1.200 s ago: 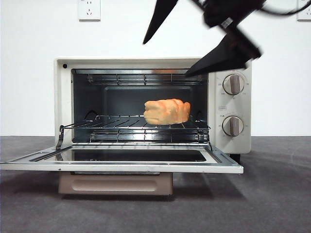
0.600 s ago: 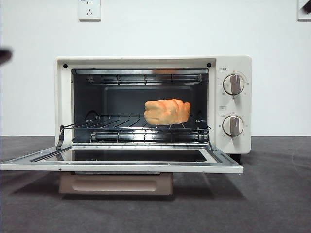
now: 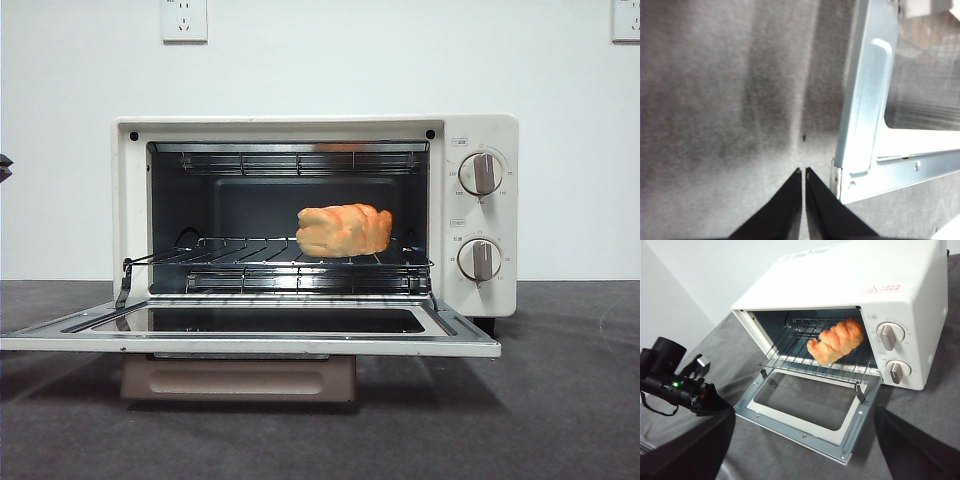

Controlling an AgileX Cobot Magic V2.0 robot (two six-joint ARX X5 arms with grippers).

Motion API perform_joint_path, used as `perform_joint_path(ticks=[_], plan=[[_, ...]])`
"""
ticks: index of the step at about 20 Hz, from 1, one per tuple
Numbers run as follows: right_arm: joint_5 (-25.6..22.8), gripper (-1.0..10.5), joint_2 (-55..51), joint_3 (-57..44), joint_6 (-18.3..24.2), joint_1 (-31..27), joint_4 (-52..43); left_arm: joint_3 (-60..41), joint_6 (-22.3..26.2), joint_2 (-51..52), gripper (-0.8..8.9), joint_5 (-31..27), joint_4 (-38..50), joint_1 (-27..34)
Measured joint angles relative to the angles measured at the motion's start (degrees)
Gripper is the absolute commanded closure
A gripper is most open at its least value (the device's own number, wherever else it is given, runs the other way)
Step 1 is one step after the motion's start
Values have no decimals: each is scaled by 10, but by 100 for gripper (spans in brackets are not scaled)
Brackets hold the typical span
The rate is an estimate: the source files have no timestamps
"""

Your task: The left arm flap open the oven, the right arm pick bread and place it into oven, the left arm flap close the oven

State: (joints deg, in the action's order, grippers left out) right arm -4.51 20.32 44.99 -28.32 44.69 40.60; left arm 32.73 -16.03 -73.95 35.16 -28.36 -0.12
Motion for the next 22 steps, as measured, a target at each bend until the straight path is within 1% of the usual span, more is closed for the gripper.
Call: perform_joint_path(ticks=[4,9,16,18,22], plan=[[0,505,0,0,0,0,-7,0,0,-11,800,5,6,-1],[0,506,0,0,0,0,-10,0,0,-42,799,38,23,-9],[0,506,0,0,-6,0,-10,0,0,-44,799,64,24,-7],[0,505,0,0,-7,0,-10,-1,-6,-44,799,83,30,-6],[0,506,0,0,-12,0,-10,0,-21,-44,798,146,44,-5]])
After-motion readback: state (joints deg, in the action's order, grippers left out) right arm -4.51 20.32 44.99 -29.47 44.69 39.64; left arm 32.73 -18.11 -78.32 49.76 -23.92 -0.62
